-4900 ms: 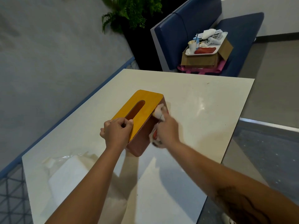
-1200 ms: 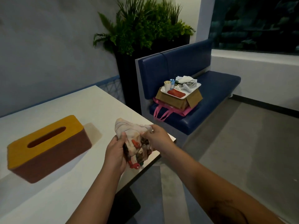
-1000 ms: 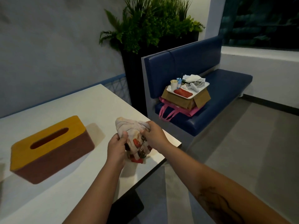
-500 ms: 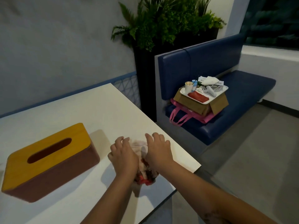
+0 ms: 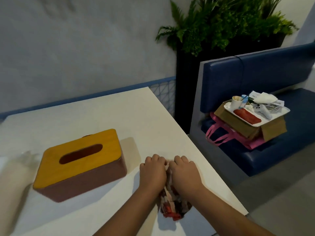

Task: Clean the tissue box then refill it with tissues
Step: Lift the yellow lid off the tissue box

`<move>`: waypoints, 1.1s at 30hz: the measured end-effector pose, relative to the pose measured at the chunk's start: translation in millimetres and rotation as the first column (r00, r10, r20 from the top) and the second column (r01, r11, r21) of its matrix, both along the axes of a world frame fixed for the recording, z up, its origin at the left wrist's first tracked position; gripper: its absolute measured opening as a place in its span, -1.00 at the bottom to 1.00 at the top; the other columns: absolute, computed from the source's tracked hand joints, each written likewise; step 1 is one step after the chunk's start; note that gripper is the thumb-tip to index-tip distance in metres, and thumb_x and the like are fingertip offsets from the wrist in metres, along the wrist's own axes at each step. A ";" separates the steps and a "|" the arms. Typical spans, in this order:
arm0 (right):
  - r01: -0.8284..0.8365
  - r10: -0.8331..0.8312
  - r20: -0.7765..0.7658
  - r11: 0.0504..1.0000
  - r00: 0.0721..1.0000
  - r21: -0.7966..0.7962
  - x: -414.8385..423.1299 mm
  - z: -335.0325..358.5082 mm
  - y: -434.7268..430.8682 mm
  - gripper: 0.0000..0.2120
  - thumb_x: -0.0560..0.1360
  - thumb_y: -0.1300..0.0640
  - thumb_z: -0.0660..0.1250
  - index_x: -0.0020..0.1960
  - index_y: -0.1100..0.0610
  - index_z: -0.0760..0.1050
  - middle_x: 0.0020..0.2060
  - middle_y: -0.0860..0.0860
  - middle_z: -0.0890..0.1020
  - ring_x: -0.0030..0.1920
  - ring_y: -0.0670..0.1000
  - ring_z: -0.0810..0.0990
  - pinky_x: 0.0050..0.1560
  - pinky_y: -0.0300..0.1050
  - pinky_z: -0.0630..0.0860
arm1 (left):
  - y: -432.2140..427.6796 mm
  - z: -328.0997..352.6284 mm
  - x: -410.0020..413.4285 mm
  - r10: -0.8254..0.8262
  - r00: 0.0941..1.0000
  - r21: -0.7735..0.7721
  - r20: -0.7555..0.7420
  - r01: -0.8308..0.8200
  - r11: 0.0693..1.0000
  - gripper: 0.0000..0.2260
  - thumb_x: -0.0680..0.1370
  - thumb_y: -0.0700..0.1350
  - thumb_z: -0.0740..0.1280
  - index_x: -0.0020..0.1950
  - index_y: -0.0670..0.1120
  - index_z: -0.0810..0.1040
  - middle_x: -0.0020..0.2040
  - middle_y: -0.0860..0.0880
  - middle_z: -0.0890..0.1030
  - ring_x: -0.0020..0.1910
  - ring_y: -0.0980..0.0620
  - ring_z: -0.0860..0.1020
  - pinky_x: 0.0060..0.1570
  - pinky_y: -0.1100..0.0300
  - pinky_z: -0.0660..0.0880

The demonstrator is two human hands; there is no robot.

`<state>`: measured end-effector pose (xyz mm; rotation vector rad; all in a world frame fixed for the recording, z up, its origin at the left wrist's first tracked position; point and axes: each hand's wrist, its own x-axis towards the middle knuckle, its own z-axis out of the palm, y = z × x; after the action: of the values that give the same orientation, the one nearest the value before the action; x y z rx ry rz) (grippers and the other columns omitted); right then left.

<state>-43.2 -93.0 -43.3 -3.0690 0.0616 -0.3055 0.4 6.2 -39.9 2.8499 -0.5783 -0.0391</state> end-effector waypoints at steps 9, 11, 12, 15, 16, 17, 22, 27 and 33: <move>-0.093 0.106 -0.049 0.972 0.993 0.216 51.5 43.0 14.3 -0.69 0.49 0.11 0.25 0.23 0.03 0.47 0.13 0.01 0.52 0.18 0.07 0.46 0.07 -0.04 0.37 | 33.5 43.4 0.7 0.068 0.997 -0.197 0.023 -0.062 0.978 -0.70 0.57 -0.17 0.18 0.28 -0.02 0.46 0.23 0.00 0.48 0.20 0.01 0.46 0.09 0.10 0.45; -0.141 0.140 0.026 0.934 0.990 0.327 63.7 52.3 23.5 -0.66 0.50 0.12 0.24 0.27 0.03 0.46 0.16 0.02 0.52 0.20 0.08 0.45 0.09 -0.04 0.36 | 44.8 59.1 -0.7 0.126 0.986 -0.312 0.112 -0.086 0.946 -0.72 0.57 -0.20 0.17 0.25 -0.04 0.49 0.20 0.01 0.51 0.16 0.02 0.49 0.07 0.12 0.47; -0.172 0.153 0.080 0.912 0.985 0.373 67.9 57.5 29.5 -0.67 0.50 0.12 0.25 0.26 0.04 0.47 0.14 0.03 0.54 0.20 0.09 0.45 0.09 -0.02 0.37 | 51.4 66.1 -1.1 0.151 0.974 -0.359 0.170 -0.082 0.930 -0.74 0.58 -0.20 0.18 0.23 -0.05 0.50 0.17 0.01 0.53 0.12 0.03 0.51 0.03 0.17 0.46; -0.312 0.259 0.179 0.851 0.949 0.423 74.9 71.8 52.8 -0.71 0.51 0.09 0.27 0.22 0.05 0.51 0.12 0.04 0.54 0.19 0.10 0.46 0.10 0.01 0.35 | 80.0 80.2 1.4 0.273 0.908 -0.418 0.317 -0.124 0.900 -0.79 0.56 -0.19 0.23 0.16 -0.08 0.54 0.08 -0.02 0.56 0.03 0.02 0.53 -0.10 0.31 0.34; -0.349 0.295 0.189 0.836 0.937 0.423 75.6 75.3 63.4 -0.71 0.51 0.06 0.27 0.21 0.05 0.51 0.12 0.04 0.54 0.20 0.10 0.45 0.11 0.00 0.33 | 93.7 82.9 1.9 0.333 0.874 -0.441 0.353 -0.158 0.883 -0.81 0.55 -0.20 0.25 0.13 -0.10 0.55 0.05 -0.03 0.57 0.01 0.00 0.53 -0.10 0.31 0.34; -0.369 0.314 0.195 0.833 0.929 0.414 75.9 79.1 70.2 -0.71 0.51 0.04 0.27 0.21 0.04 0.51 0.12 0.04 0.53 0.21 0.09 0.44 0.11 -0.01 0.32 | 104.6 85.0 4.2 0.386 0.843 -0.470 0.375 -0.186 0.863 -0.83 0.53 -0.21 0.27 0.10 -0.12 0.57 0.03 -0.05 0.58 -0.01 -0.01 0.54 -0.08 0.29 0.36; -0.484 0.450 0.177 0.817 0.875 0.313 76.9 88.4 119.3 -0.69 0.52 -0.07 0.24 0.22 -0.01 0.49 0.16 0.01 0.51 0.24 0.08 0.40 0.18 -0.01 0.26 | 173.5 83.2 7.8 0.661 0.661 -0.593 0.355 -0.388 0.706 -0.82 0.50 -0.27 0.28 0.07 -0.13 0.59 0.05 -0.10 0.55 0.05 -0.07 0.51 0.07 0.21 0.38; -0.542 0.531 0.110 0.812 0.840 0.215 77.9 91.4 167.6 -0.65 0.52 -0.13 0.18 0.26 -0.05 0.44 0.19 -0.01 0.51 0.27 0.07 0.38 0.21 0.00 0.27 | 216.7 75.8 17.3 0.795 0.597 -0.718 0.105 -0.508 0.476 -0.73 0.56 -0.30 0.14 0.16 -0.13 0.55 0.18 -0.10 0.52 0.21 -0.03 0.46 0.15 0.32 0.28; -0.467 0.491 -0.053 0.853 0.870 0.232 78.0 87.8 207.5 -0.57 0.56 -0.19 0.11 0.39 -0.11 0.30 0.21 0.01 0.55 0.24 0.10 0.47 0.21 0.07 0.32 | 249.5 72.4 35.6 0.653 0.687 -0.792 -0.319 -0.571 0.215 -0.71 0.59 -0.27 0.09 0.24 -0.14 0.50 0.25 -0.08 0.52 0.22 -0.02 0.46 0.16 0.21 0.37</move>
<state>34.7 114.5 44.5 -2.7565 -0.6200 -0.0894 36.0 255.7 32.5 1.8342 0.5125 0.4057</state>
